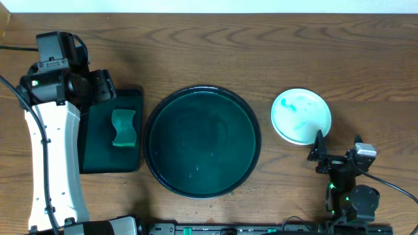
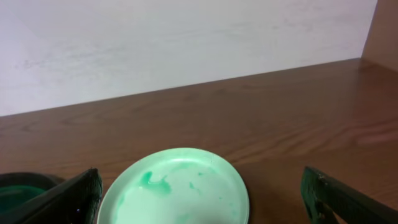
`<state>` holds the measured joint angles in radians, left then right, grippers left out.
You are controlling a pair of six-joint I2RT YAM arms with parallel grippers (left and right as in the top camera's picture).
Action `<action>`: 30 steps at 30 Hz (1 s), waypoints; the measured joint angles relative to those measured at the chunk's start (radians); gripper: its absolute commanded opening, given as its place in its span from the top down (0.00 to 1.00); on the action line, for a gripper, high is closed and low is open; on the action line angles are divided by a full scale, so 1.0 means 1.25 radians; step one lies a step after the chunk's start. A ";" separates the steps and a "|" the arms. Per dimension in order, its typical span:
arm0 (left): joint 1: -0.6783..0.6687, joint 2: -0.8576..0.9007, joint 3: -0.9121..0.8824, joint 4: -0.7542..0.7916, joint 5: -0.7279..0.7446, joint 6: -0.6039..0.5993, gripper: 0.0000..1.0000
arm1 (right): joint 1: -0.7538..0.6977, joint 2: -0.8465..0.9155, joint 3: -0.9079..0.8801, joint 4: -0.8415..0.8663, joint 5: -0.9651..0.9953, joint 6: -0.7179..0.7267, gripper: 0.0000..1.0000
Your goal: Clean dirty plates on tray and stack at the side
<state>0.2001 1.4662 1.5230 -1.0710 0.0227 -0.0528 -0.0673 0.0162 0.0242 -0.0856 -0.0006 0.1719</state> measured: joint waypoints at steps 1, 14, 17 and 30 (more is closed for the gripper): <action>0.000 0.000 0.000 0.000 0.000 0.000 0.26 | 0.000 0.000 -0.005 0.001 0.000 0.001 0.01; 0.000 0.000 0.000 0.000 0.000 0.000 0.26 | 0.000 -0.001 -0.010 0.007 -0.003 0.003 0.01; 0.000 0.000 0.000 0.000 0.000 0.000 0.26 | 0.000 -0.001 -0.010 0.007 -0.003 0.003 0.01; 0.000 0.000 0.000 0.000 0.000 0.000 0.26 | 0.000 -0.001 -0.010 0.007 -0.003 0.003 0.01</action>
<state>0.2001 1.4662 1.5230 -1.0706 0.0227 -0.0528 -0.0673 0.0154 0.0116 -0.0772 -0.0040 0.1753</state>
